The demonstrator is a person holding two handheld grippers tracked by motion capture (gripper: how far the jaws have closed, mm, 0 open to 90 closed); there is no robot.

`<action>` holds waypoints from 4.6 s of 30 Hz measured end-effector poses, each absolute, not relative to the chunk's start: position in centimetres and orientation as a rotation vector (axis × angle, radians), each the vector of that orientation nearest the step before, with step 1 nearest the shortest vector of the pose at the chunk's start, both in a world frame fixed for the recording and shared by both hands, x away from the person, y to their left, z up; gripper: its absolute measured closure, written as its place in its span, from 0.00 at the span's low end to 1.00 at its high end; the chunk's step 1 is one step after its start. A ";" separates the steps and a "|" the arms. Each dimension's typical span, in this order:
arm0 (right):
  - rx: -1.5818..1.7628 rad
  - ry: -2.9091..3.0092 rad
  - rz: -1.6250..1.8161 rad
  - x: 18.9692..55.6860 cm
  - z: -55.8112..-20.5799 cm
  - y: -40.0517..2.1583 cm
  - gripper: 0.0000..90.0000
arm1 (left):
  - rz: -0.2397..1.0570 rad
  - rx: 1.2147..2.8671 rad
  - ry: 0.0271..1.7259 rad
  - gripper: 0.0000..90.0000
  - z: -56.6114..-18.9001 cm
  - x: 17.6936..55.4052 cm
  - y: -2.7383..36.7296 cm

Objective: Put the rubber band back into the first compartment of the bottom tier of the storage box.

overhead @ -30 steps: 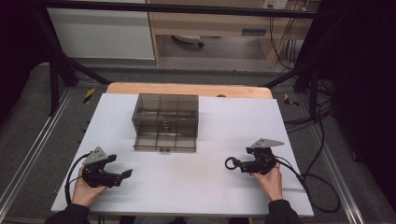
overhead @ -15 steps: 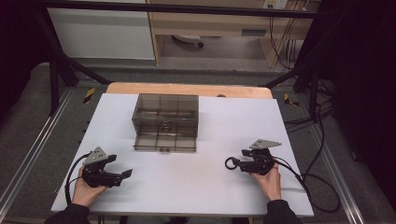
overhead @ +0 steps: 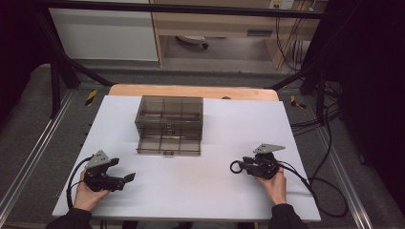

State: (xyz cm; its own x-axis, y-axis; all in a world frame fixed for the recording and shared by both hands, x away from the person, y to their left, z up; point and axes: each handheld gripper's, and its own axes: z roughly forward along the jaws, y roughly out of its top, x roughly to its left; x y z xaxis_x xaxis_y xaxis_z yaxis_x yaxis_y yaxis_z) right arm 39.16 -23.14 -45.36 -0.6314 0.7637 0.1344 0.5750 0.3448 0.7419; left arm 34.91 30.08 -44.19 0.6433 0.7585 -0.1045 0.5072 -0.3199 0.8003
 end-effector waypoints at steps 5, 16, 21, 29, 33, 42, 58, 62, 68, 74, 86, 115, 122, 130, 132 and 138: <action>1.211 2.373 1.162 39.2 -45.4 -23.1 0.80 | 0.368 1.998 0.988 0.07 -44.2 34.9 30.0; 1.247 2.386 1.152 39.3 -45.5 -23.1 0.90 | 0.368 1.998 0.989 0.07 -44.3 34.9 30.0; 1.260 2.382 1.150 39.4 -45.5 -23.1 0.91 | 0.368 2.000 0.988 0.07 -44.3 34.9 30.0; 1.281 2.380 1.150 39.4 -45.5 -23.1 0.93 | 0.368 2.001 0.989 0.07 -44.3 34.9 30.0; 1.284 2.381 1.151 39.4 -45.5 -23.1 0.94 | 0.368 2.002 0.987 0.07 -44.3 34.9 30.0; 1.295 2.383 1.149 39.3 -45.4 -23.1 0.96 | 0.367 2.006 0.986 0.07 -44.3 34.9 30.0; 1.285 2.376 1.171 39.1 -45.0 -23.3 0.96 | 0.369 2.009 0.988 0.07 -44.3 35.0 30.0; 1.285 2.369 1.183 39.0 -44.8 -23.4 0.96 | 0.368 2.006 0.989 0.07 -44.4 35.0 29.9; 1.283 2.352 1.209 38.7 -44.3 -23.7 0.96 | 0.368 2.008 0.989 0.07 -44.4 35.0 29.9; 1.271 2.335 1.228 38.5 -43.9 -23.9 0.96 | 0.368 2.006 0.989 0.07 -44.4 34.9 29.9; 1.238 2.326 1.245 38.2 -43.2 -23.6 0.96 | 0.369 2.008 0.988 0.07 -44.3 34.9 29.9; 1.104 2.371 1.246 37.9 -41.4 -19.9 0.97 | 0.374 2.012 0.992 0.07 -44.4 34.9 29.9; 1.077 2.374 1.258 38.3 -41.0 -18.4 0.97 | 0.373 2.011 0.992 0.07 -44.4 34.9 29.9; 1.055 2.385 1.266 38.8 -40.7 -16.4 0.97 | 0.373 2.008 0.991 0.07 -44.3 34.9 29.9; 1.048 2.385 1.268 38.9 -40.7 -16.2 0.97 | 0.373 2.009 0.991 0.07 -44.3 34.9 29.9; 1.031 2.396 1.271 39.1 -40.5 -15.1 0.97 | 0.373 2.008 0.991 0.07 -44.3 34.9 29.9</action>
